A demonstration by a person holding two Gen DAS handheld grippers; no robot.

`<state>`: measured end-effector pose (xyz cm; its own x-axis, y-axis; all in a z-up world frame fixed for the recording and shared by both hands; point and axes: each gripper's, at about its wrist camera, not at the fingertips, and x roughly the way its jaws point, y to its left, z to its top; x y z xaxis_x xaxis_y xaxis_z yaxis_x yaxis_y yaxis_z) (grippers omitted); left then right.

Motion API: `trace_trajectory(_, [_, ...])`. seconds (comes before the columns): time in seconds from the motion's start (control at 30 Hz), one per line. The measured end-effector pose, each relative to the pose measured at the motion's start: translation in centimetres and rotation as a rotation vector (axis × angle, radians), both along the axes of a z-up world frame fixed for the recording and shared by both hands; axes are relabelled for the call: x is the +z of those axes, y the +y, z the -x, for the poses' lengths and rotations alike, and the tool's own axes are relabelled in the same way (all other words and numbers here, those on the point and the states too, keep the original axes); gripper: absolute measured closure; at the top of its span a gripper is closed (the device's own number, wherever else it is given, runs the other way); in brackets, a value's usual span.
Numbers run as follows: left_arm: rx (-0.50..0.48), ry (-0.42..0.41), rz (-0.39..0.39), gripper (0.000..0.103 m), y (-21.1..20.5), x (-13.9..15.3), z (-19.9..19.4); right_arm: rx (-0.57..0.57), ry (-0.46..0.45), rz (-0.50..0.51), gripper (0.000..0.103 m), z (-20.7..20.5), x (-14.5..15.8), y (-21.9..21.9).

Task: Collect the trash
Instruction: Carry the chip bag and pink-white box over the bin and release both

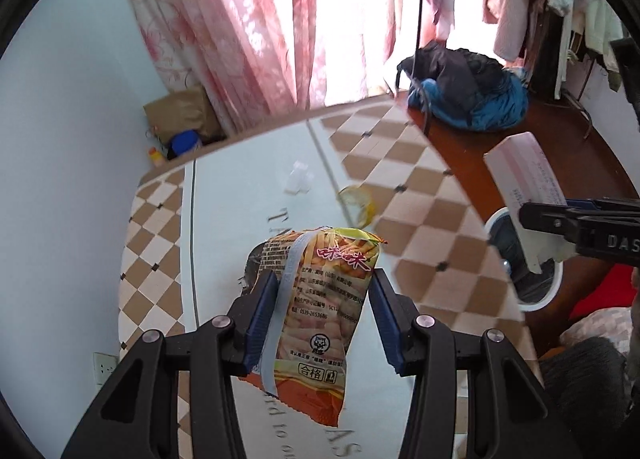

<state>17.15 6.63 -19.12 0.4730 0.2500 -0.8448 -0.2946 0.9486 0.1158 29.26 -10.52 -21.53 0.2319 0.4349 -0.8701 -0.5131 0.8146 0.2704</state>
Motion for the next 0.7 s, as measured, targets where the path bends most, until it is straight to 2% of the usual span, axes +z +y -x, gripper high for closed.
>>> trace_trajectory(0.2, [-0.075, -0.079, 0.035, 0.059, -6.2, 2.8, -2.1, -0.111, -0.035, -0.074, 0.052, 0.3, 3.6, -8.9])
trace_trajectory(0.4, [-0.202, -0.121, 0.093, 0.059, -14.0, 4.4, -6.5, -0.244, -0.069, -0.072, 0.052, -1.1, 4.7, -18.7])
trace_trajectory(0.57, [-0.289, -0.104, 0.167, 0.059, -21.0, 2.8, -12.5, -0.34, -0.053, -0.035, 0.053, -3.9, 2.7, -25.1])
trace_trajectory(0.7, [-0.31, -0.053, 0.237, 0.059, -24.7, 0.0, -16.6, -0.396, 0.008, -0.016, 0.052, -6.3, -1.0, -28.6])
